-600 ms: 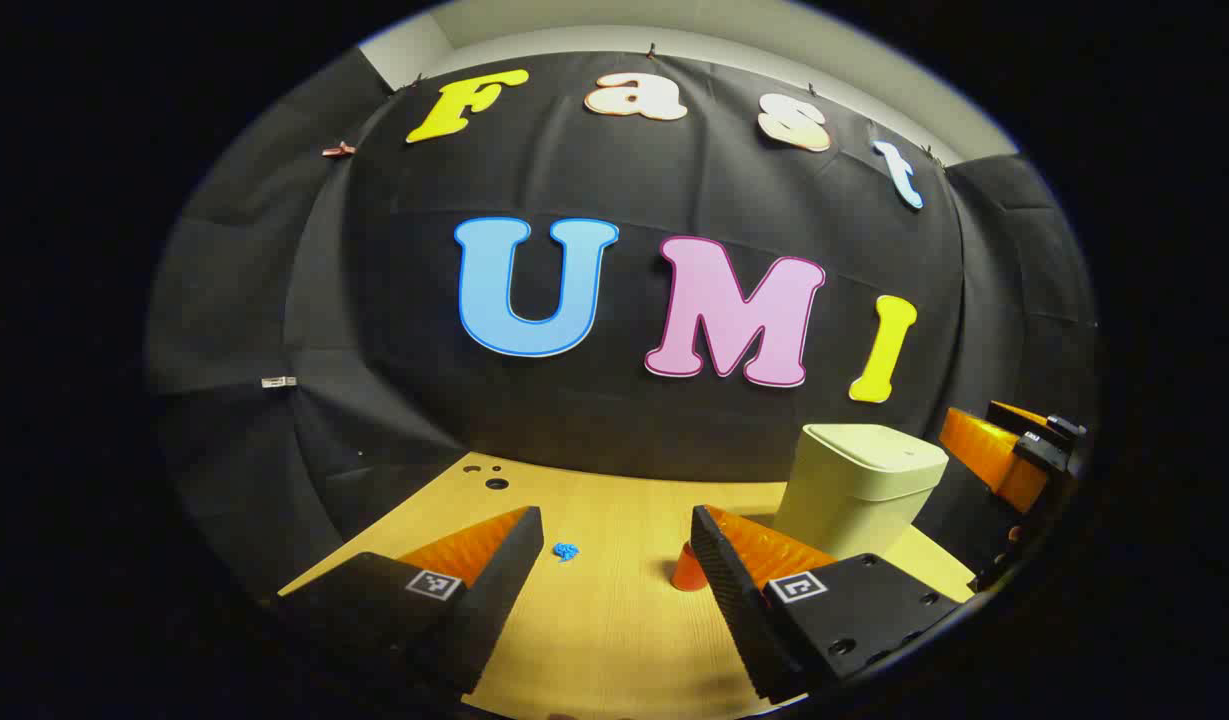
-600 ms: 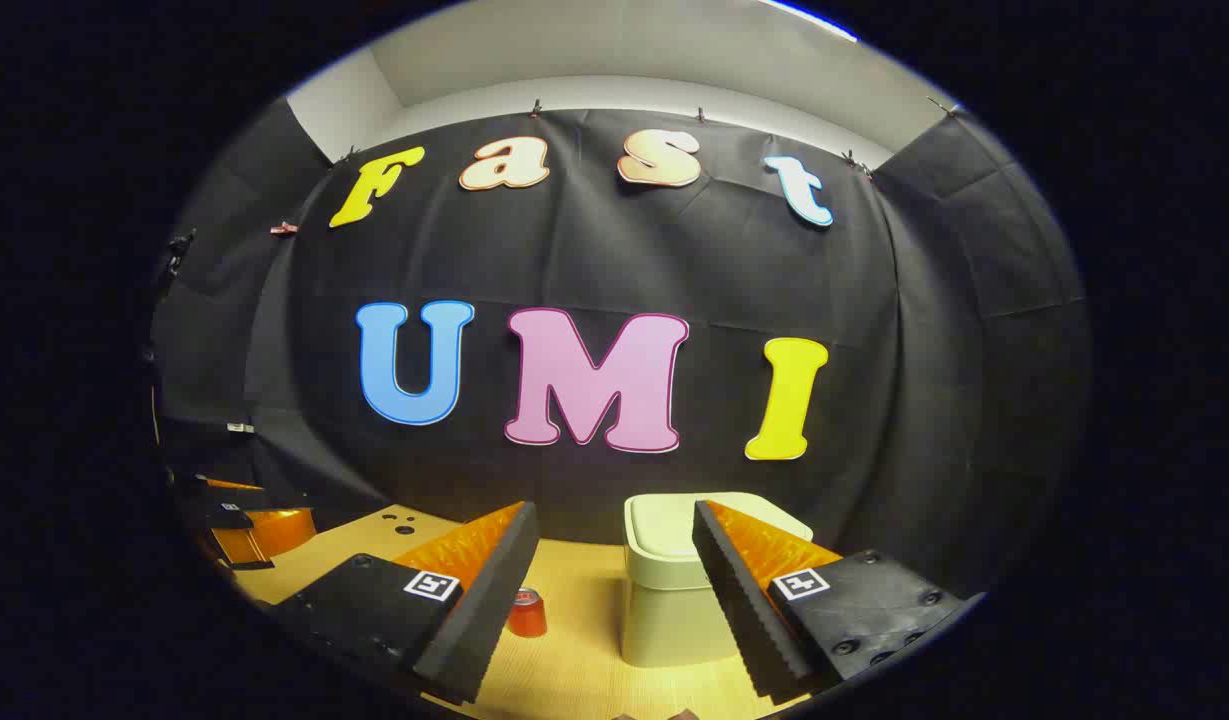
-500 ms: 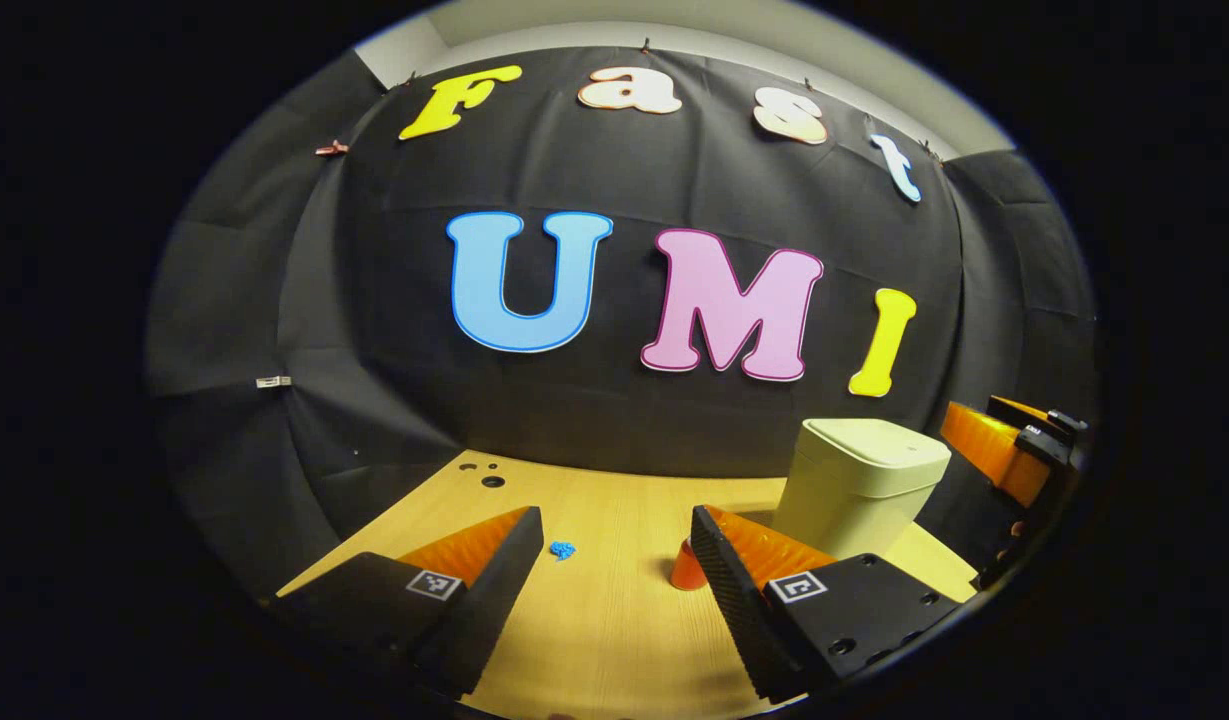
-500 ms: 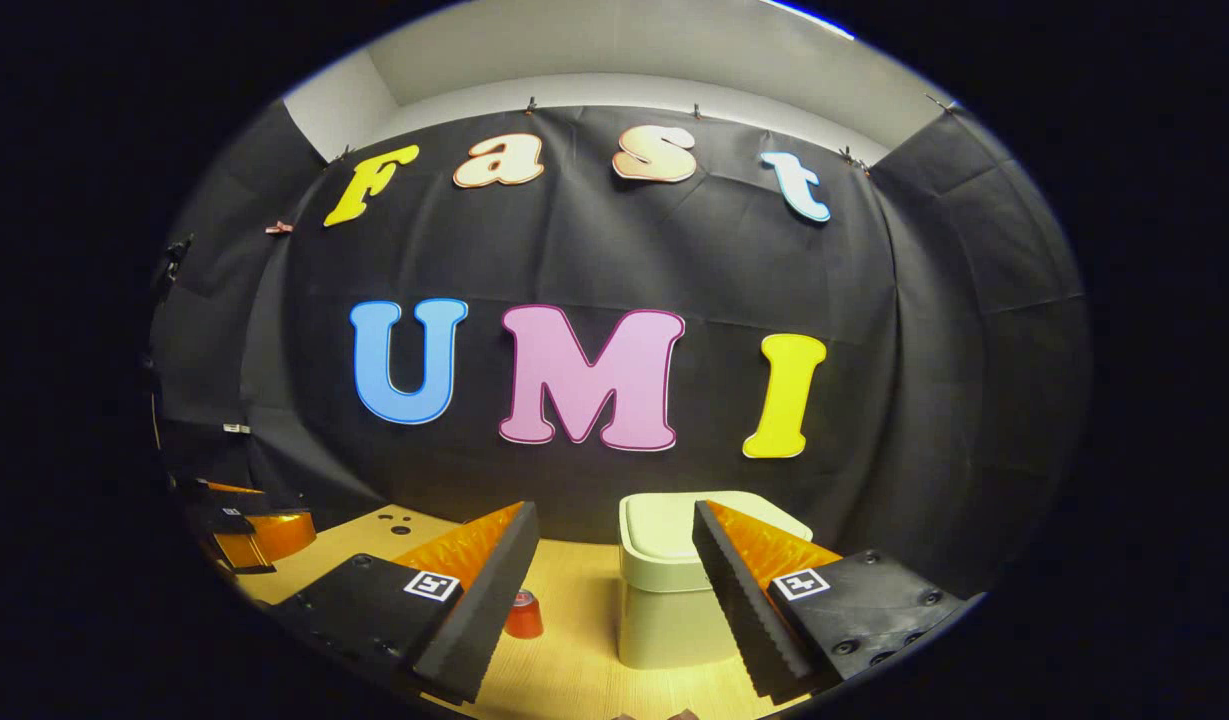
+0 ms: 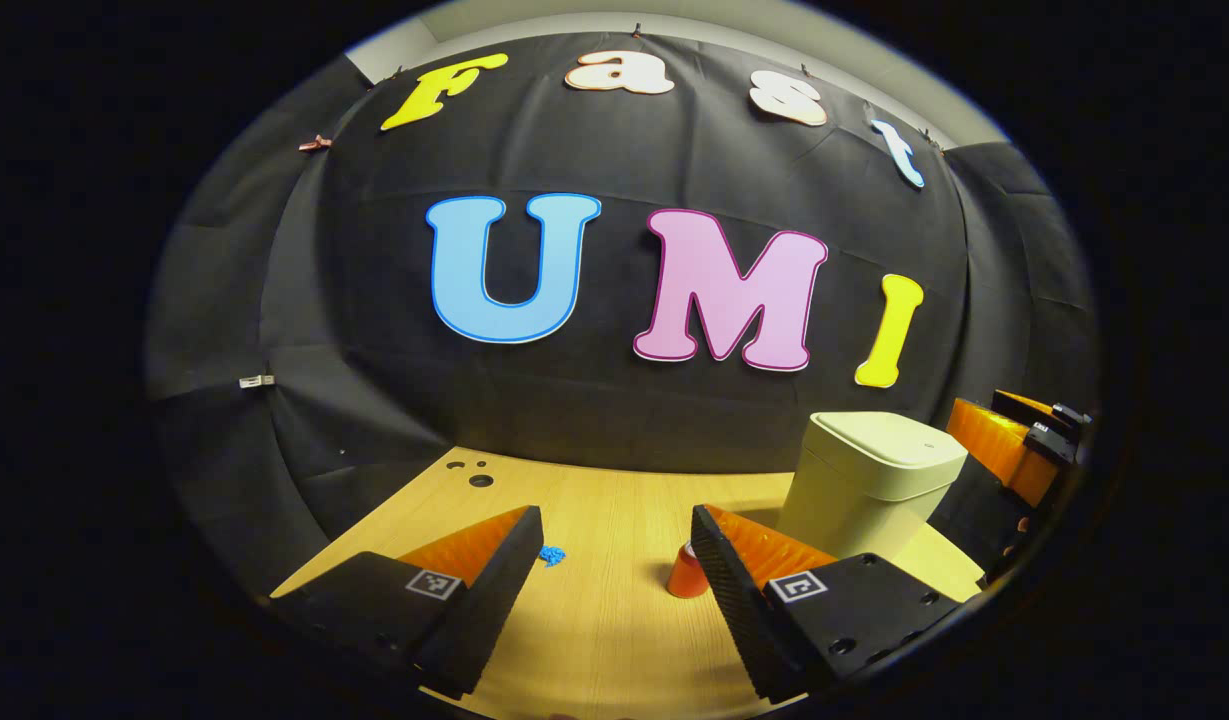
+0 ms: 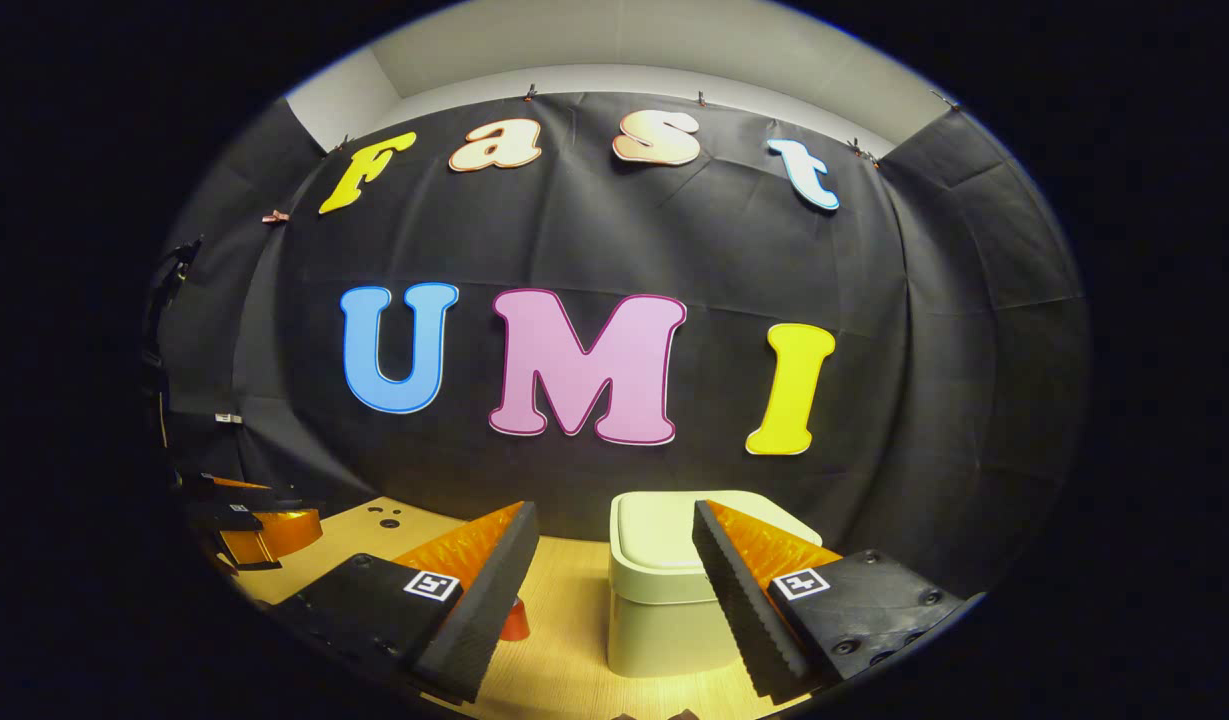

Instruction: Press the lid of the desktop garbage bin to open it, pick up the crumpled paper on the desktop and throw it into the bin, then pick up the pop can on the desktop and drop it into the bin, and finally close the garbage bin lid.

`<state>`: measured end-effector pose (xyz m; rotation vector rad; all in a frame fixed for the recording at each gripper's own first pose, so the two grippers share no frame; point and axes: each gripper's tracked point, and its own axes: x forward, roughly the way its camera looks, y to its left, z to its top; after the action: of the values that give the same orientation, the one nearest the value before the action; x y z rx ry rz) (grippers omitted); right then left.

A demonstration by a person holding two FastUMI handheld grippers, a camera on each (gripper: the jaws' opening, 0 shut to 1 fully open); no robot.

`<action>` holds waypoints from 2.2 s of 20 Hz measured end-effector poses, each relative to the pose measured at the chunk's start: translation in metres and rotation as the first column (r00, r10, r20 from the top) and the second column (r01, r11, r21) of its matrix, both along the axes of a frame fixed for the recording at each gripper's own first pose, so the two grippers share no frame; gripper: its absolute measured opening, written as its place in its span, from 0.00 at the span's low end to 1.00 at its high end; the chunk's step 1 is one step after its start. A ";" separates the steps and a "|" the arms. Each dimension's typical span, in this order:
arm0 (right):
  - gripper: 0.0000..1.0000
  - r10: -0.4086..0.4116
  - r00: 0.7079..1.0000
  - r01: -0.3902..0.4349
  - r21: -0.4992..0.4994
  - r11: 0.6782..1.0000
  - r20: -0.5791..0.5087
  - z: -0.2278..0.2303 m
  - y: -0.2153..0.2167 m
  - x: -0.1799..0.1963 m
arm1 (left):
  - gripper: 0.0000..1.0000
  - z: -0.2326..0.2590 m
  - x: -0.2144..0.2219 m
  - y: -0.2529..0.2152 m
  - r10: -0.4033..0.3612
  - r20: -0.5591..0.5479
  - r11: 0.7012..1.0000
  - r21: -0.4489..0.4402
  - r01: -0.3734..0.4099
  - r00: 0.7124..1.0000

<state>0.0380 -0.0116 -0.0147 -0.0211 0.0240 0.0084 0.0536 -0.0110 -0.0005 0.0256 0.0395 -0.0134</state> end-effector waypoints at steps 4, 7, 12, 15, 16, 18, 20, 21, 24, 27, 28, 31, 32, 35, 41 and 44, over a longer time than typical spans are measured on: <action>0.97 0.006 1.000 -0.006 -0.001 1.000 -0.018 -0.005 0.000 0.008 | 0.96 -0.002 0.011 -0.001 -0.003 -0.011 1.000 0.007 0.003 1.000; 0.97 0.008 1.000 -0.007 0.005 1.000 -0.029 -0.010 0.001 0.011 | 0.96 -0.005 0.015 -0.001 -0.006 -0.021 1.000 0.013 0.006 1.000; 0.97 0.015 0.999 -0.015 0.003 1.000 -0.049 -0.016 0.005 0.016 | 0.96 -0.005 0.020 0.003 -0.006 -0.028 1.000 0.018 0.006 1.000; 0.97 0.024 0.998 -0.024 0.000 1.000 -0.061 -0.019 0.009 0.017 | 0.96 -0.006 0.022 0.005 -0.003 -0.029 1.000 0.020 0.003 1.000; 0.97 0.025 0.998 -0.025 -0.002 1.000 -0.062 -0.019 0.009 0.017 | 0.96 -0.006 0.023 0.005 -0.003 -0.028 1.000 0.020 0.004 1.000; 0.97 0.025 0.998 -0.025 -0.007 1.000 -0.065 -0.020 0.010 0.017 | 0.96 -0.005 0.024 0.006 -0.004 -0.030 1.000 0.020 0.005 1.000; 0.97 0.026 0.997 -0.026 -0.007 1.000 -0.071 -0.021 0.011 0.018 | 0.96 -0.006 0.025 0.006 -0.007 -0.033 1.000 0.020 0.007 0.999; 0.97 0.025 0.997 -0.026 -0.008 1.000 -0.077 -0.023 0.011 0.017 | 0.96 -0.008 0.025 0.006 -0.008 -0.034 1.000 0.020 0.009 0.999; 0.96 0.025 0.996 -0.025 -0.009 1.000 -0.090 -0.026 0.012 0.016 | 0.96 -0.008 0.025 0.006 -0.010 -0.036 1.000 0.023 0.011 0.999; 0.93 0.023 0.994 -0.025 -0.017 1.000 -0.103 -0.027 0.013 0.017 | 0.96 -0.010 0.026 0.006 -0.014 -0.039 1.000 0.024 0.015 0.999; 0.92 0.022 0.994 -0.024 -0.019 1.000 -0.103 -0.026 0.013 0.016 | 0.96 -0.009 0.027 0.006 -0.015 -0.039 1.000 0.026 0.016 0.999; 0.76 0.009 0.997 -0.012 -0.039 0.999 -0.081 -0.020 0.009 0.017 | 0.96 -0.011 0.027 0.005 -0.022 -0.042 0.999 0.032 0.023 0.999; 0.73 0.007 0.997 -0.011 -0.047 0.999 -0.077 -0.019 0.008 0.017 | 0.96 -0.011 0.027 0.004 -0.024 -0.044 0.999 0.033 0.026 0.999; 0.59 0.041 0.996 -0.045 -0.047 0.998 -0.079 -0.019 0.015 0.019 | 0.96 -0.010 0.027 0.003 -0.027 -0.044 0.999 0.042 0.029 0.999; 0.26 0.033 0.995 -0.036 -0.040 0.999 -0.090 -0.019 0.012 0.020 | 0.96 -0.009 0.029 0.000 -0.037 -0.037 0.998 0.048 0.038 0.999; 0.17 0.023 0.995 -0.026 -0.034 0.999 -0.101 -0.021 0.009 0.021 | 0.95 -0.010 0.029 -0.001 -0.036 -0.040 0.998 0.048 0.038 0.999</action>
<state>0.0587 -0.0028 -0.0362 -0.0562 0.1249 0.0336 0.0826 -0.0117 -0.0101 0.0745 0.0782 -0.0500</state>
